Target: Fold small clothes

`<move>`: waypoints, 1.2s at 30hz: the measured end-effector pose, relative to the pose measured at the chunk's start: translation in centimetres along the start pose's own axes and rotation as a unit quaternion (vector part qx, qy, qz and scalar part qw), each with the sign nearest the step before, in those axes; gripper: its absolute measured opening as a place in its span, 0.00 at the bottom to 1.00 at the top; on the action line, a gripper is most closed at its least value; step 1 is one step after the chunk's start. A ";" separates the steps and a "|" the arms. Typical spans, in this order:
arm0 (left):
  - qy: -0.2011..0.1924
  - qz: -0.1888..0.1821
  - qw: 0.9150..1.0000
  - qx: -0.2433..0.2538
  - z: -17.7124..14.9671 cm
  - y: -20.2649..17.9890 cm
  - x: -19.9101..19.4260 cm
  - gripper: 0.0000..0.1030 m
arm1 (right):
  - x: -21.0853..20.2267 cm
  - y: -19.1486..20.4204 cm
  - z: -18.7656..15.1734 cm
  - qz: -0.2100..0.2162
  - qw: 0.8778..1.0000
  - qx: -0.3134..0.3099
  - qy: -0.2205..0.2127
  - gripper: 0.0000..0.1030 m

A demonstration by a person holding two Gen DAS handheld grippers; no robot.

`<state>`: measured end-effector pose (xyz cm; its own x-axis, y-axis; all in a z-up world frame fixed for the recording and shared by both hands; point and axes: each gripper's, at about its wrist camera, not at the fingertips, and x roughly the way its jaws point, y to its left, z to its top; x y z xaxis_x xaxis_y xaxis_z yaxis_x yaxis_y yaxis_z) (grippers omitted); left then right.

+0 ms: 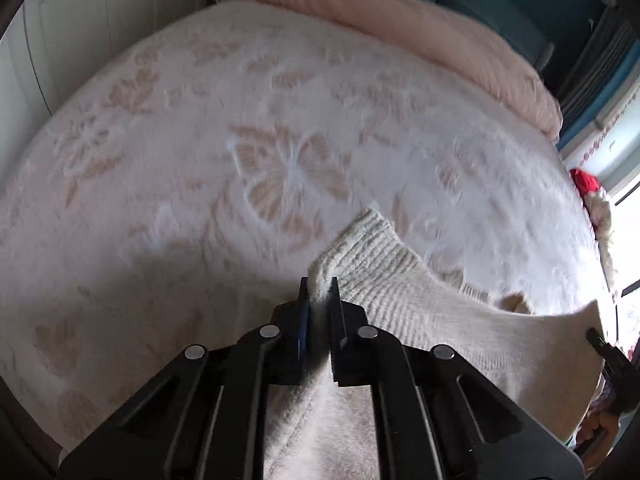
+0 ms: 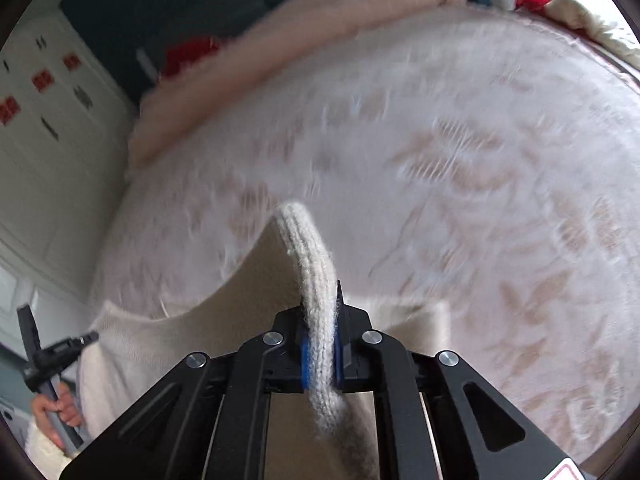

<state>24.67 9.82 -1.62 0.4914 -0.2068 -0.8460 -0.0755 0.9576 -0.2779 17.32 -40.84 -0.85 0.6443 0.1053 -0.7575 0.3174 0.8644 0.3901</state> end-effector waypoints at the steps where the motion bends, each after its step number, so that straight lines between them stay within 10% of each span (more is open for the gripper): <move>1: 0.002 0.006 1.000 -0.002 0.3 0.1 0.5 0.07 | 1.4 -1.1 -0.1 -0.019 1.000 0.005 0.017 0.07; 4: 0.044 0.046 0.998 0.015 -0.2 0.0 5.1 0.07 | 7.0 -3.6 -2.0 -0.049 0.993 0.023 0.106 0.08; 10: 0.017 0.056 0.997 0.049 -1.9 -1.3 3.1 0.24 | -0.7 1.8 -2.2 -0.074 0.996 -0.046 -0.004 0.26; 13: -0.015 0.057 0.996 0.063 -3.4 -1.8 -0.7 0.49 | -2.3 5.9 -3.8 -0.014 0.997 -0.080 -0.001 0.26; 20: 0.032 -0.013 0.998 0.048 -9.9 -4.4 -1.8 0.49 | 4.4 15.7 -11.7 0.084 0.976 -0.161 0.119 0.18; 22: 0.048 0.018 0.994 0.096 -11.6 -6.2 0.2 0.49 | 5.9 16.2 -12.1 0.062 0.974 -0.177 0.126 0.16; 31: 0.047 0.032 0.991 0.118 -11.7 -5.6 1.0 0.53 | -0.9 -3.3 -8.3 -0.066 0.996 -0.008 0.060 0.00; 36: 0.039 0.053 0.990 0.125 -12.2 -6.3 1.0 0.54 | -6.3 -6.0 -8.2 -0.075 0.997 0.025 0.026 0.07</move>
<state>15.07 1.12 -6.26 0.4228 -0.1079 -0.8998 0.0980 0.9925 -0.0730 5.58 -42.66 -2.72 0.5508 0.0030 -0.8346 0.4419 0.8473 0.2947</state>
